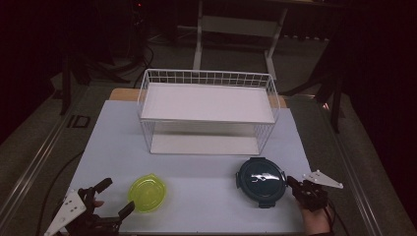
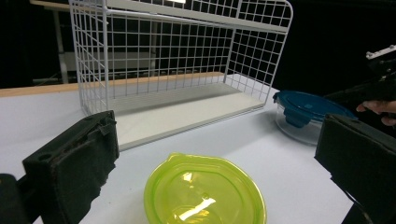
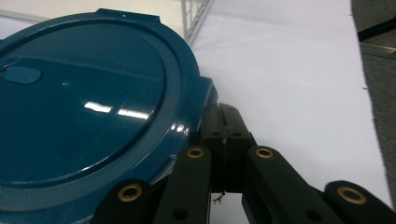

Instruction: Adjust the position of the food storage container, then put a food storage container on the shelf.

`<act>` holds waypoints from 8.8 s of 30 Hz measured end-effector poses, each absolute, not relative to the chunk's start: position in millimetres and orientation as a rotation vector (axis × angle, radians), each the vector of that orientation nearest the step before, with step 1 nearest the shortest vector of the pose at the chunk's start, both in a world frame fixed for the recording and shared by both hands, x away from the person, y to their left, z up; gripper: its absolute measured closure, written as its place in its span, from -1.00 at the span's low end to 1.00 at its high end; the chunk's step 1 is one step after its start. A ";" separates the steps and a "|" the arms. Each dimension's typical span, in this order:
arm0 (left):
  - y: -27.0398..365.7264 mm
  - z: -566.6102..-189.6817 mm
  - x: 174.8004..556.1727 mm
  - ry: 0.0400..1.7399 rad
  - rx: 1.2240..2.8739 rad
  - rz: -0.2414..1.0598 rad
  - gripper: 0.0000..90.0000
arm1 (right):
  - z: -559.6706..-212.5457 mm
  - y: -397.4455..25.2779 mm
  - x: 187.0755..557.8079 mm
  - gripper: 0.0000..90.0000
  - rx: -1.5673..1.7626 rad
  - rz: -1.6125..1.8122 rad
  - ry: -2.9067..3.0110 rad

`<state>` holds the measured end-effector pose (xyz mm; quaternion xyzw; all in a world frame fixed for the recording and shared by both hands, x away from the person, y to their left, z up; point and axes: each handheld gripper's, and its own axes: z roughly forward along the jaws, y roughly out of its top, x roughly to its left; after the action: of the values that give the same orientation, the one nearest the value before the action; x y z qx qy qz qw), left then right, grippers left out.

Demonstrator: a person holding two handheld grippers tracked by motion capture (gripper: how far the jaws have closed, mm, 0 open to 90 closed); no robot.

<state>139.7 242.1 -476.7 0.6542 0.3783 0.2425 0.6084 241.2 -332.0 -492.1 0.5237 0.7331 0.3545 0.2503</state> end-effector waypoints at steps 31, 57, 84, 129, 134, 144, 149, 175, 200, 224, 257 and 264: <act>241.1 -476.8 139.6 0.870 1.521 0.556 -1.00 | -493.2 -305.7 243.4 1.00 1.353 1.045 2.085; 172.3 -428.3 162.9 0.700 1.635 0.388 -1.00 | -430.4 -297.4 211.5 -0.68 1.049 1.314 1.921; 70.9 -409.5 240.9 0.711 1.706 0.173 -1.00 | -419.7 -311.4 211.1 -0.49 1.039 1.338 1.906; 15.2 -524.9 317.4 1.342 1.672 -0.755 0.05 | -449.9 -301.4 226.8 -0.69 1.085 1.288 2.044; 15.7 -531.6 318.5 1.360 1.607 -0.825 0.14 | -449.9 -301.8 226.4 -0.69 1.086 1.280 2.044; 16.7 -534.4 319.8 1.348 1.594 -0.860 0.18 | -455.8 -308.8 230.9 -0.55 1.163 1.264 2.078; 14.8 -529.2 316.6 1.310 1.637 -0.813 0.19 | -462.5 -315.7 239.6 -0.43 1.298 1.272 2.158; 14.3 -519.3 295.7 1.191 1.719 -0.661 0.25 | -486.4 -340.5 258.7 0.01 1.648 1.410 2.352; 15.3 -519.9 294.2 1.177 1.720 -0.666 0.25 | -503.3 -352.8 272.7 0.18 1.814 1.619 2.484; 16.4 -489.8 285.4 1.132 1.766 -0.593 0.27 | -477.1 -349.9 262.7 0.23 1.796 1.626 2.445; 81.8 -405.5 294.3 1.125 1.729 -0.432 0.27 | -400.2 -287.6 300.7 0.23 1.589 1.694 2.500; 99.6 -386.6 300.7 1.120 1.707 -0.399 0.27 | -380.4 -270.2 313.3 0.23 1.538 1.696 2.509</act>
<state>300.7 99.6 -386.6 0.7079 0.4642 -0.1653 0.5060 313.3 -270.2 -380.4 0.4492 0.7327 0.4952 -0.1273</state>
